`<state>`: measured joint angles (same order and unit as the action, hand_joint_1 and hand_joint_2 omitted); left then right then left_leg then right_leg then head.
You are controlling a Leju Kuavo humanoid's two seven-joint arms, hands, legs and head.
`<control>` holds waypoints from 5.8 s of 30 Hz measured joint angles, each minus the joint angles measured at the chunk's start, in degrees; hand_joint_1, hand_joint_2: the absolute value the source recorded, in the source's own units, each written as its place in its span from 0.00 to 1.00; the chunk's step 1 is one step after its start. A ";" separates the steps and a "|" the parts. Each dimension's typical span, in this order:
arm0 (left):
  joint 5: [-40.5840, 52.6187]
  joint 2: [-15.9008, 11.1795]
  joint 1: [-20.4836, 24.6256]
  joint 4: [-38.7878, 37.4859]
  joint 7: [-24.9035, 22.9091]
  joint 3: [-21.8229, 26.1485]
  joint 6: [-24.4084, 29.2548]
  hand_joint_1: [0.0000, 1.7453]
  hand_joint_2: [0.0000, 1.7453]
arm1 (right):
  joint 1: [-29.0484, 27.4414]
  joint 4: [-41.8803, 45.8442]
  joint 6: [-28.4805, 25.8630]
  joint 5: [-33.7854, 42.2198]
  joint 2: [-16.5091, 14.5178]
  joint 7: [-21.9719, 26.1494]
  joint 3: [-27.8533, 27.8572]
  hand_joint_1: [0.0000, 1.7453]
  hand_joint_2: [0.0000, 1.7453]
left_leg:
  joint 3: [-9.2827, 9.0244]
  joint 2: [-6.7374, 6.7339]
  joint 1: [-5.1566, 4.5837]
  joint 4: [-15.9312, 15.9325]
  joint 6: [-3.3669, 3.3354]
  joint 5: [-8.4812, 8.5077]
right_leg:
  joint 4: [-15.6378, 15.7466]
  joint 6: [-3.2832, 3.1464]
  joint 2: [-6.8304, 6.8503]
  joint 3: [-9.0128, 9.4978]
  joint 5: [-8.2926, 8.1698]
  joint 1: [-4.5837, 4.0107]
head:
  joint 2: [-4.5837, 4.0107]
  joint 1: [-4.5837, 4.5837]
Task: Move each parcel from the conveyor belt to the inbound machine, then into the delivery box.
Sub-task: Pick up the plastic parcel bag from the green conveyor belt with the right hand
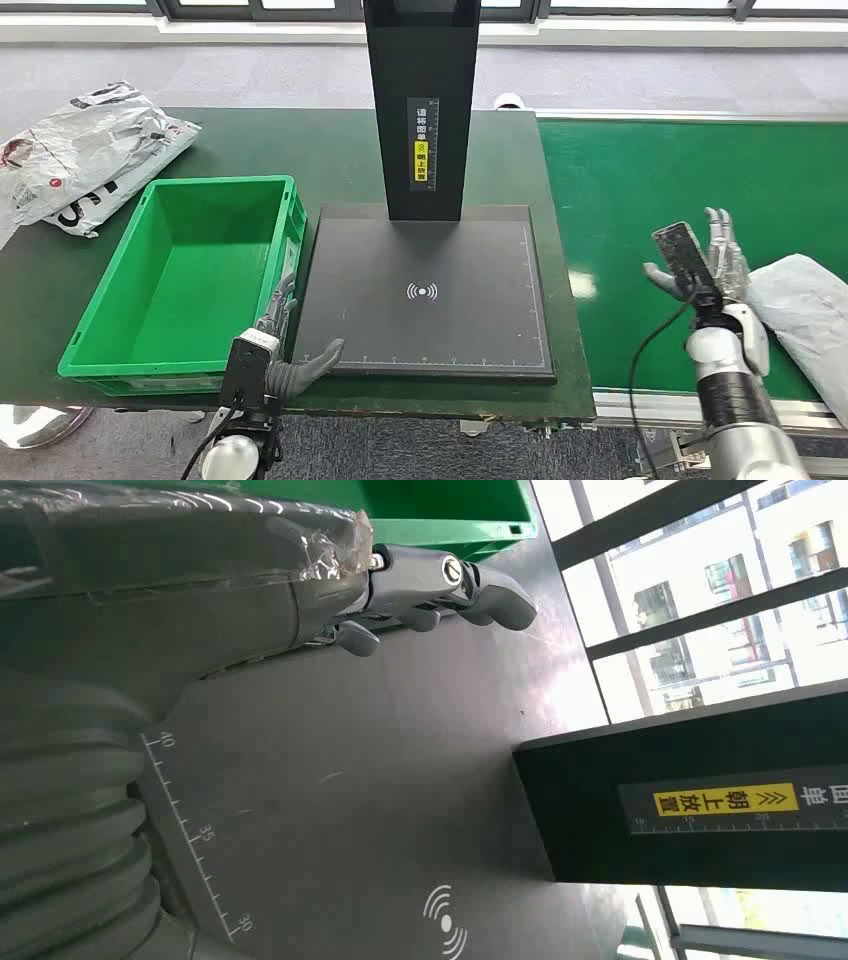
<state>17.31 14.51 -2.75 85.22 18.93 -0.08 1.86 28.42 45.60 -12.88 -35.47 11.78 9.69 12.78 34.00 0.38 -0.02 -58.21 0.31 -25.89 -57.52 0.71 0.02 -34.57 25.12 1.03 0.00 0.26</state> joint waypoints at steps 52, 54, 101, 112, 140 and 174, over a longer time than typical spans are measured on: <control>-3.44 -3.43 1.52 -2.20 1.33 -1.17 0.67 0.00 1.00 | 8.46 -29.55 19.38 -22.29 13.08 -29.18 5.73 0.00 1.00 | 0.07 -0.04 -0.04 0.01 -0.10 0.00 | 0.00 0.07 0.00 -0.07 0.03 0.02 | 0.00 0.00; -3.67 -3.55 1.32 -2.16 1.50 -1.17 0.68 0.00 1.00 | 8.35 -29.55 19.80 -21.94 13.01 -29.12 6.65 0.00 1.00 | 0.07 -0.03 -0.04 0.01 -0.10 0.00 | 0.00 0.07 0.00 -0.07 0.03 0.02 | 0.00 0.00; -4.71 -3.53 -0.17 0.02 1.53 -1.37 2.34 0.00 1.00 | 11.47 -29.55 14.67 -27.33 12.96 -29.39 12.18 0.00 1.00 | 0.07 -0.04 -0.04 0.01 -0.14 -0.03 | 0.00 0.07 0.00 -0.06 0.04 0.02 | 0.00 0.00; -4.45 -3.47 -0.41 0.09 1.53 -1.34 2.34 0.00 1.00 | 9.94 -29.70 14.47 -27.18 12.42 -29.43 13.25 0.00 1.00 | 0.08 -0.04 -0.04 0.01 -0.15 -0.03 | 0.00 0.08 0.00 -0.06 0.04 0.02 | 0.00 0.00; -4.02 -3.02 -0.43 0.17 1.52 -1.13 1.64 0.00 1.00 | 6.51 -29.86 17.61 -28.14 8.30 -30.28 18.00 0.67 1.00 | 0.06 -0.04 -0.03 0.01 -0.15 -0.03 | 0.00 0.11 0.00 -0.04 0.06 0.02 | 0.00 0.00; -4.02 -3.02 -0.43 -0.09 1.66 -1.10 1.63 0.00 1.00 | 6.80 -29.86 17.65 -28.28 7.57 -30.26 18.17 0.83 1.00 | 0.01 0.01 -0.03 -0.04 -0.21 -0.05 | 0.04 0.19 0.08 0.11 0.10 0.02 | 0.00 0.00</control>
<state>13.29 11.50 -3.18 85.13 20.59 -1.18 3.49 35.23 15.74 4.76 -63.76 19.35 -20.57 30.95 34.01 0.39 -0.05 -58.24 0.10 -25.95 -57.48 0.89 0.10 -34.45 25.22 1.04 0.00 0.26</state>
